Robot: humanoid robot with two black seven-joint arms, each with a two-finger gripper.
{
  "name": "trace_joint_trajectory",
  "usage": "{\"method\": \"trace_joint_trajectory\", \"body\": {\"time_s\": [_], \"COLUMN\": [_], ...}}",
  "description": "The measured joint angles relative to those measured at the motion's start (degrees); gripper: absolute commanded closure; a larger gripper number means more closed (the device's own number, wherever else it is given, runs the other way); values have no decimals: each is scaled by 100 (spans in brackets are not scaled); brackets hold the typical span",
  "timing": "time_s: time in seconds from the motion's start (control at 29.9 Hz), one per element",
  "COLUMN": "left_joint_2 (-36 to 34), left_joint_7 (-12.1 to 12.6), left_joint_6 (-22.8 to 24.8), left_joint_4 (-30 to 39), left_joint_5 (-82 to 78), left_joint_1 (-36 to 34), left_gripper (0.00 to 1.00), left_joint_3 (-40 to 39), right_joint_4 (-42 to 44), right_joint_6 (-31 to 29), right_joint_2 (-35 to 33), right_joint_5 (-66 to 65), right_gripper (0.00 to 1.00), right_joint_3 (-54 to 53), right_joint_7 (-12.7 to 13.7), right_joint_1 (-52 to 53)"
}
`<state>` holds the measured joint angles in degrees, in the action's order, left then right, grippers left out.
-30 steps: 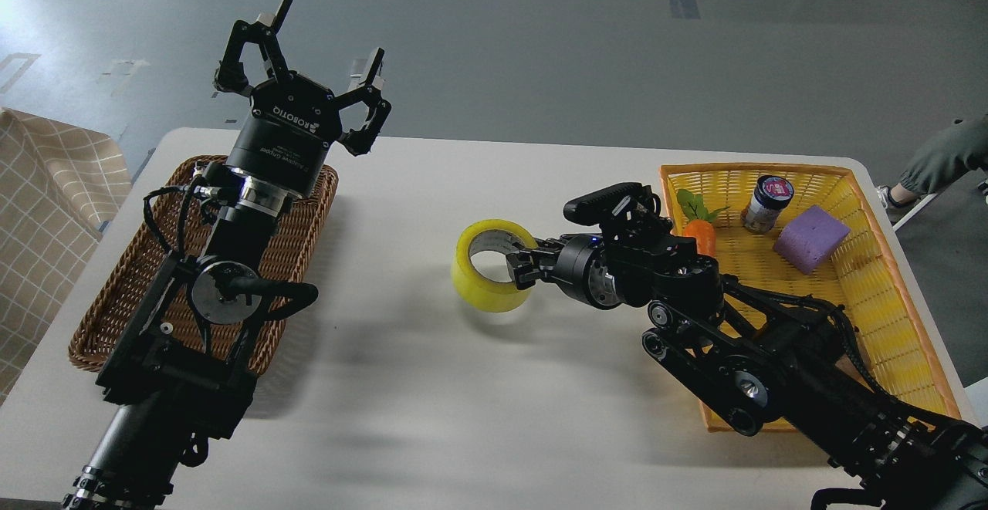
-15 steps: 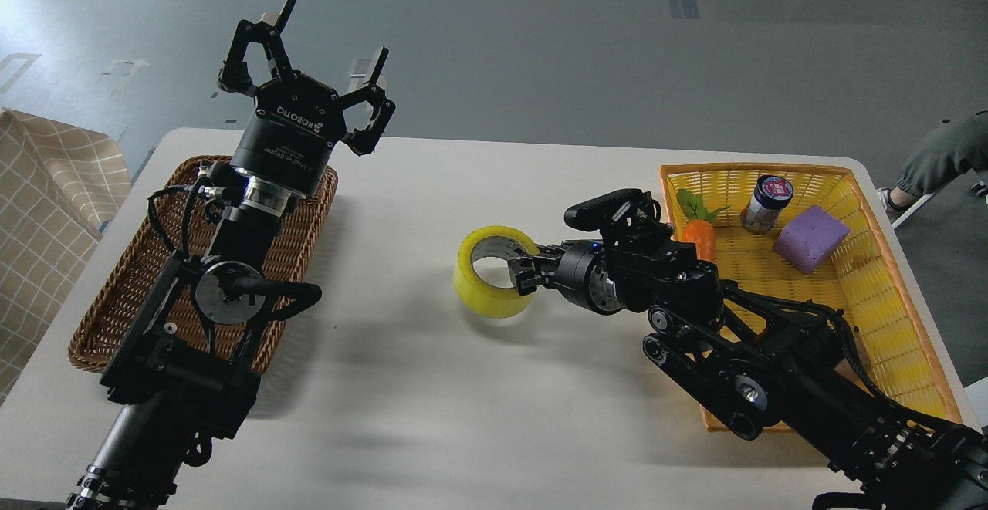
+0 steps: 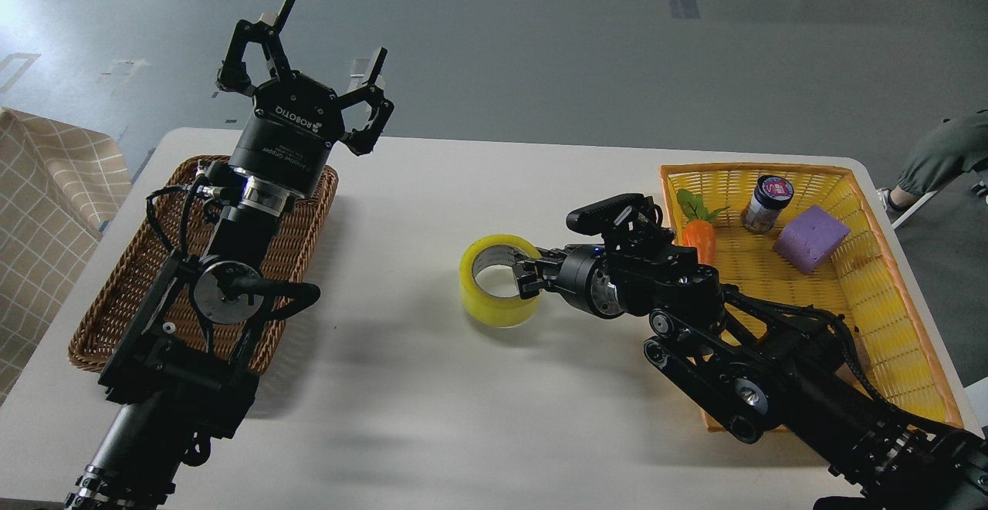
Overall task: Place and transfer tape with both arms
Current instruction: 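Carry the tape roll toward the table center and set it down, then open the right gripper and withdraw it back over the tray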
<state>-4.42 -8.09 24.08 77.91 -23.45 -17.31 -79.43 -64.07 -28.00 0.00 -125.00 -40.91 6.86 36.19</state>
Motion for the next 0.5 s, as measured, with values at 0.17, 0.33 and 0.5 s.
{"method": "trace_joint_trajectory", "body": {"time_s": [0.17,0.33,0.5], "left_joint_2": [-10,-22,-24], "left_joint_7": [0,0,0], "left_joint_6": [0,8,9], "left_joint_4": [-17,-21,-21], "left_joint_5": [8,8,8], "left_joint_1": [15,17,17], "left_gripper": [2,2,2], "left_joint_3": [-7,-11,-12], "right_joint_4": [5,12,16], "right_joint_6": [0,0,0], "right_joint_2": [0,0,0], "right_joint_5": [0,0,0], "right_gripper": [54,43,36], "right_joint_3": [15,4,-12], "right_joint_7": [0,19,31], "right_joint_1": [-15,-13,0]}}
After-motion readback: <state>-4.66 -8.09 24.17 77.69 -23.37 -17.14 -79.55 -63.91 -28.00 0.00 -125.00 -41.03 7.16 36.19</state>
